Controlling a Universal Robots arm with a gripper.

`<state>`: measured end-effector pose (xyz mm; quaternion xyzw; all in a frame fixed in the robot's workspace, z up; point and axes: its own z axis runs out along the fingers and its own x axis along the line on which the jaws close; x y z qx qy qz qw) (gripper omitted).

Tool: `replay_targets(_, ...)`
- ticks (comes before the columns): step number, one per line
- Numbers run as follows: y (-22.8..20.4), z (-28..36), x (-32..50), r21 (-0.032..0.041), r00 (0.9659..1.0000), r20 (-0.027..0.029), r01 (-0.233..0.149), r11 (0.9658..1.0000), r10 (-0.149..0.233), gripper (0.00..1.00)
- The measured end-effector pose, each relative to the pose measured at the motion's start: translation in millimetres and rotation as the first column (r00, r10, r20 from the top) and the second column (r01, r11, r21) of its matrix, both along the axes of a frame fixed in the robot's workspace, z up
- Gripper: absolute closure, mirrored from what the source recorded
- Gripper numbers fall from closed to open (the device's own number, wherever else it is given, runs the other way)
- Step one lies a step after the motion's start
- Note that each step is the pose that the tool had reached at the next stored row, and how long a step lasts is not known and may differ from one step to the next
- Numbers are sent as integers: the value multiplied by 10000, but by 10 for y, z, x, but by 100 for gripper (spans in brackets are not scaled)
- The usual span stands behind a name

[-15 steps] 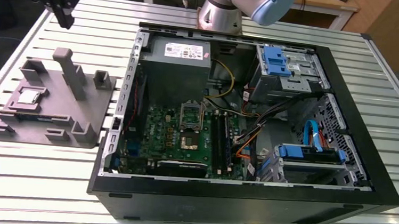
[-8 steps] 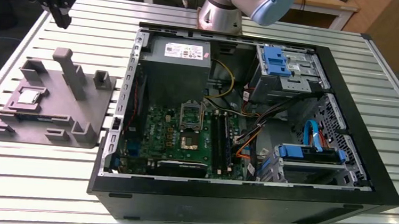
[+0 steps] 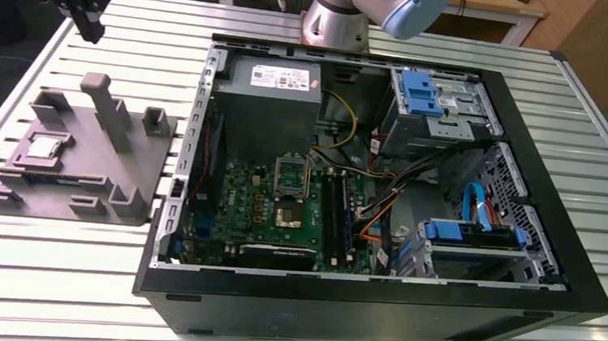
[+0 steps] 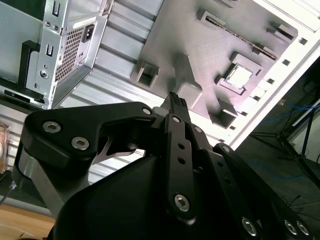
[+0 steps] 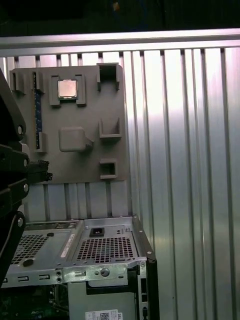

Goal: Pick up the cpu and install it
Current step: 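Reach for the cpu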

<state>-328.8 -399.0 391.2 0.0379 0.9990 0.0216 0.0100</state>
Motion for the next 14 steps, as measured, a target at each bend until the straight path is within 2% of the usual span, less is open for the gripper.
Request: replay_targets(14, 0, -2, -59, 0, 10000, -3, 0, 10000, 0, 90)
